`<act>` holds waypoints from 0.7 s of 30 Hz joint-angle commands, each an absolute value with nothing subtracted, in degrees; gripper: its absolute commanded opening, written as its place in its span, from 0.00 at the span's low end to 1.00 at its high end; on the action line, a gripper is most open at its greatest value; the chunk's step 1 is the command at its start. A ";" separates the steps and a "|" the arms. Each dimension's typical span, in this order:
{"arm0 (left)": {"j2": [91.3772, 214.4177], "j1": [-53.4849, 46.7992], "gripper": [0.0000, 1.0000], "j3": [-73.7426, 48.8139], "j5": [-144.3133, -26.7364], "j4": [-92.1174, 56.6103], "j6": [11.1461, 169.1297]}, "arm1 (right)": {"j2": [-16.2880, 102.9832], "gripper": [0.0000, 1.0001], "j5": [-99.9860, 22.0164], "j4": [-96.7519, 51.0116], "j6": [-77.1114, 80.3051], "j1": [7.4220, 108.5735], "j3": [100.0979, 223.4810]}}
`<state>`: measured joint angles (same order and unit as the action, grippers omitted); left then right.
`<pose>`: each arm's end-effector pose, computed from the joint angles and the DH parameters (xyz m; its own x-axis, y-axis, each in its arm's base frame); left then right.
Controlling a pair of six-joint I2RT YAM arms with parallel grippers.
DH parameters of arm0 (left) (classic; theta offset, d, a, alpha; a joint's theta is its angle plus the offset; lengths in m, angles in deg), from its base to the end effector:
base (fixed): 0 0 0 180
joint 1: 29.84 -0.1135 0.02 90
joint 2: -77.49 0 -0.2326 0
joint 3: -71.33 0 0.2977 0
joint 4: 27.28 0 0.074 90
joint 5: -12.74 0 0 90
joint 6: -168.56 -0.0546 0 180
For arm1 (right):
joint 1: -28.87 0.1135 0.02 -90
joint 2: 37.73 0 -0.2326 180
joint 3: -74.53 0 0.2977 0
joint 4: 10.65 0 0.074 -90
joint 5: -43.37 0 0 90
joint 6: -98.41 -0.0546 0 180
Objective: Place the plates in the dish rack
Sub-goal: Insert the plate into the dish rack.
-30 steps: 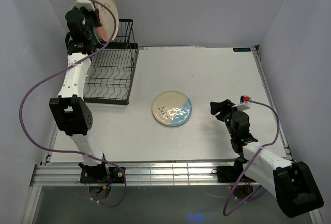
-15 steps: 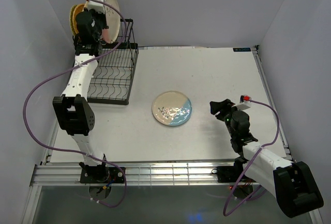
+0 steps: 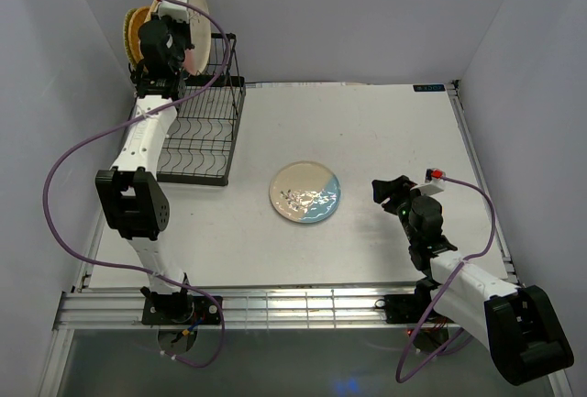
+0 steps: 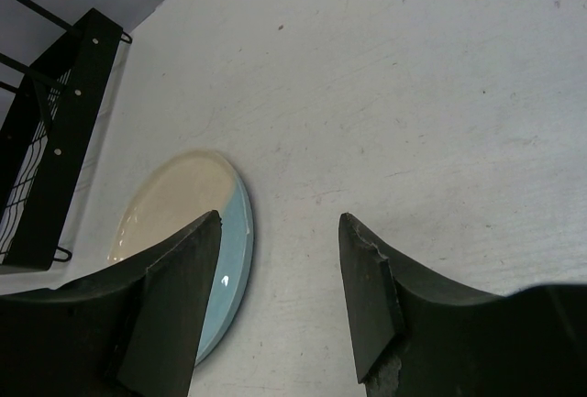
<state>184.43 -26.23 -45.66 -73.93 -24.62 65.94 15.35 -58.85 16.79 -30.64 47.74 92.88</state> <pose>0.5075 -0.0288 0.4045 0.1264 0.2106 -0.9694 -0.0228 0.9776 0.2094 0.2415 0.0703 0.1137 -0.1672 0.5935 -0.7872 -0.0155 0.7968 0.6040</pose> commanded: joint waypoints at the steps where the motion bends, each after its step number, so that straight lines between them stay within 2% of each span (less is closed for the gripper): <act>1: 183.75 -25.80 0.00 -46.91 -72.25 -31.91 66.52 | 15.88 0.60 -59.11 19.39 -30.70 47.68 95.30; 21: 183.84 -25.89 0.00 -48.14 -72.88 -32.00 65.29 | 15.97 0.59 -58.49 19.47 -30.52 47.68 95.38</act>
